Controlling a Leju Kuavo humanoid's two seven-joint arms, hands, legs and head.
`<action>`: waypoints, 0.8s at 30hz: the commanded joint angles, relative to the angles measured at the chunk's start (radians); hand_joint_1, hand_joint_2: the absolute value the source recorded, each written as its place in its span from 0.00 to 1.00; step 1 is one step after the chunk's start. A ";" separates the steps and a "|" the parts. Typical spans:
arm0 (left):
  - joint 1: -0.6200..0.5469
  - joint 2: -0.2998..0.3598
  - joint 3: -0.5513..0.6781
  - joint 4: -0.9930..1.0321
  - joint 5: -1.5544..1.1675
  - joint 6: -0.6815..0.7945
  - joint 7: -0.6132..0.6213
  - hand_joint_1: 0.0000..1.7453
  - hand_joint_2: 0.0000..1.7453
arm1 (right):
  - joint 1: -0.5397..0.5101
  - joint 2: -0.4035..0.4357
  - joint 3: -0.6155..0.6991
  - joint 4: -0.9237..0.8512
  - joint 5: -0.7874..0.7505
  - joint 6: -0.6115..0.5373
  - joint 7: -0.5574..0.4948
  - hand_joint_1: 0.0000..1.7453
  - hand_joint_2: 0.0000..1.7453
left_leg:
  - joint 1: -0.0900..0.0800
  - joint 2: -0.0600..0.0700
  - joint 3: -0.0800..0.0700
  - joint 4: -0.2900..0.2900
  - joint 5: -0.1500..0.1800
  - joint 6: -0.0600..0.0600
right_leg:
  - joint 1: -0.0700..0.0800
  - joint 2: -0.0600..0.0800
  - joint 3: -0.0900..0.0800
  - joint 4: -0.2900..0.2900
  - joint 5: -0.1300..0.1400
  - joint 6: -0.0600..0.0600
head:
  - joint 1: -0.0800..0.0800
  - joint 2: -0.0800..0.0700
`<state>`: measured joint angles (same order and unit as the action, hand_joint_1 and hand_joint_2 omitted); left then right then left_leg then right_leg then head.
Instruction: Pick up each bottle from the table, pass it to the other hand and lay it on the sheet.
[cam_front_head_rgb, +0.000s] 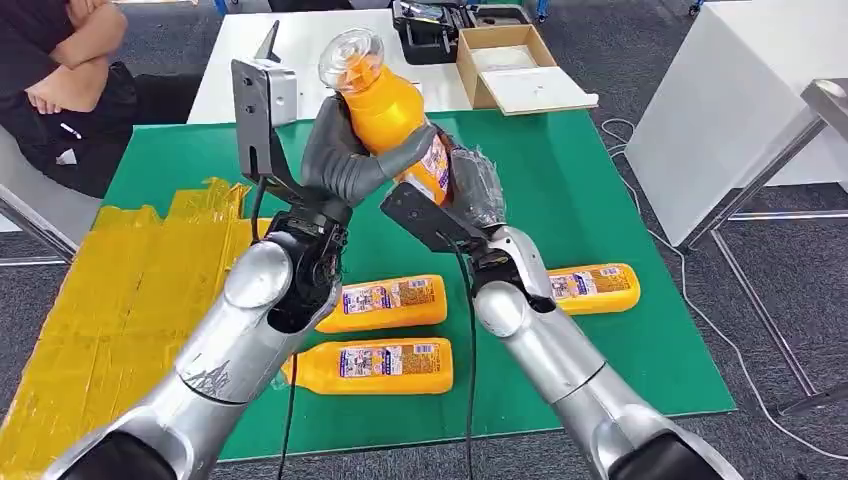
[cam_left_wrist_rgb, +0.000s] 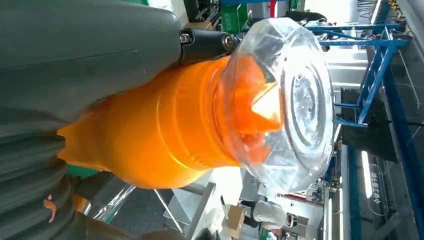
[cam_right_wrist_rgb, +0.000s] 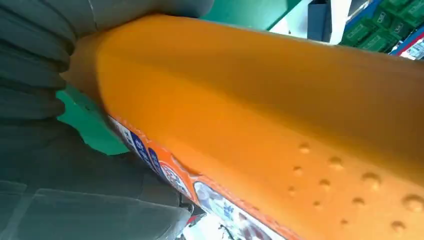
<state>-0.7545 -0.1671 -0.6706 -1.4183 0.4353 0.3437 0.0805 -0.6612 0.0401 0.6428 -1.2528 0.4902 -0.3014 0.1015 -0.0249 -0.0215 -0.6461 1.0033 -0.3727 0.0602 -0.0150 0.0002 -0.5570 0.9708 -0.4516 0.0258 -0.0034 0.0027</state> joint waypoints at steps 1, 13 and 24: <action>-0.052 -0.011 -0.091 0.079 0.003 -0.006 0.017 0.00 1.00 | -0.067 0.025 0.122 0.050 0.010 0.008 -0.013 1.00 1.00 | 0.001 0.002 0.002 0.000 -0.001 -0.004 | 0.001 0.001 0.002 0.000 0.000 -0.001 | 0.000 0.000; -0.052 -0.011 -0.091 0.079 0.003 -0.006 0.017 0.00 1.00 | -0.067 0.025 0.122 0.050 0.010 0.008 -0.013 1.00 1.00 | 0.001 0.005 0.007 0.000 -0.003 -0.008 | 0.001 0.002 0.007 -0.001 -0.002 -0.003 | 0.000 0.000; -0.052 -0.011 -0.091 0.079 0.003 -0.006 0.017 0.00 1.00 | -0.067 0.025 0.122 0.050 0.010 0.008 -0.013 1.00 1.00 | 0.001 0.001 0.002 0.000 -0.001 -0.004 | 0.001 0.000 0.002 -0.001 -0.001 -0.001 | 0.000 0.000</action>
<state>-0.7578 -0.1671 -0.6790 -1.4008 0.4383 0.3452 0.0874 -0.6781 0.0465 0.6649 -1.2497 0.4902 -0.3033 0.0961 -0.0248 -0.0214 -0.6462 1.0033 -0.3726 0.0602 -0.0150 0.0003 -0.5571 0.9707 -0.4516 0.0258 -0.0034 0.0027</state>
